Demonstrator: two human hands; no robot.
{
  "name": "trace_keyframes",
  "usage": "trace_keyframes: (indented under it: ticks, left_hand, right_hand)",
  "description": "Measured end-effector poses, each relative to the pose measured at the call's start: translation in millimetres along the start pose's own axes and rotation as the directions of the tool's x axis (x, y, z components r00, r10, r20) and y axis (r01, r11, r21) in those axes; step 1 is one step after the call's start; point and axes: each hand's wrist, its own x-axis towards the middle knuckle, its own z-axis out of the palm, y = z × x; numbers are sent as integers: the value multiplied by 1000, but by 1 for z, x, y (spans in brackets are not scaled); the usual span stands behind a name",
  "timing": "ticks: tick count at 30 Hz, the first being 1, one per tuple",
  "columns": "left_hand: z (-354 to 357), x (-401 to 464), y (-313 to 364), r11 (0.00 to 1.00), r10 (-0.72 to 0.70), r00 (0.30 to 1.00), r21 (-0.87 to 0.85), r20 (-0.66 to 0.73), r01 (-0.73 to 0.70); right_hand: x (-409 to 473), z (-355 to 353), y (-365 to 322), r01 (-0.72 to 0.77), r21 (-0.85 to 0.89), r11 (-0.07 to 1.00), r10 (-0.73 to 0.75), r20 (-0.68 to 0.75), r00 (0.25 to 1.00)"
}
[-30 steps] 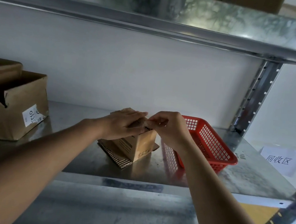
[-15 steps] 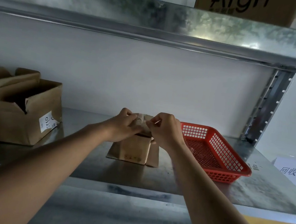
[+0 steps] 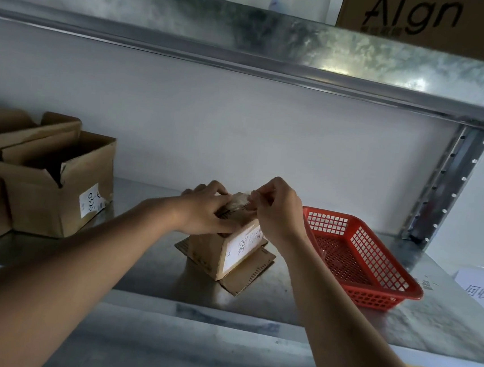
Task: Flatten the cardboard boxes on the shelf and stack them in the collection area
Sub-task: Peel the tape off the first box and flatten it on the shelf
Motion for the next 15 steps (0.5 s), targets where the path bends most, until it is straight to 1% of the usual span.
trace_keyframes:
  ticks: [2, 4, 6, 8, 11, 13, 15]
  left_hand:
    - [2, 0, 1, 997, -13, 1000, -75, 19, 14]
    - [2, 0, 0, 986, 16, 1000, -169, 14, -13]
    - [0, -3, -1, 978, 55, 998, -204, 18, -51]
    - [-4, -6, -2, 982, 103, 994, -165, 29, -97]
    - [-8, -7, 4, 988, 149, 987, -47, 62, -146]
    - [-9, -5, 10, 988, 148, 985, 41, 84, -152]
    - [-6, -5, 16, 983, 135, 987, 111, 86, -144]
  right_hand:
    - [0, -4, -1, 82, -19, 996, -82, -5, 997]
    - [2, -9, -1, 134, -113, 984, -137, -16, 990]
    - [6, -14, 1, 119, -205, 971, -130, -37, 991]
    - [9, -18, 6, 70, -233, 970, -91, -81, 993]
    - [11, -22, 13, 19, -249, 968, -50, -121, 991]
    - [12, -24, 15, 58, -277, 959, -90, -105, 990]
    - [11, -25, 14, 162, -302, 939, -191, -68, 979]
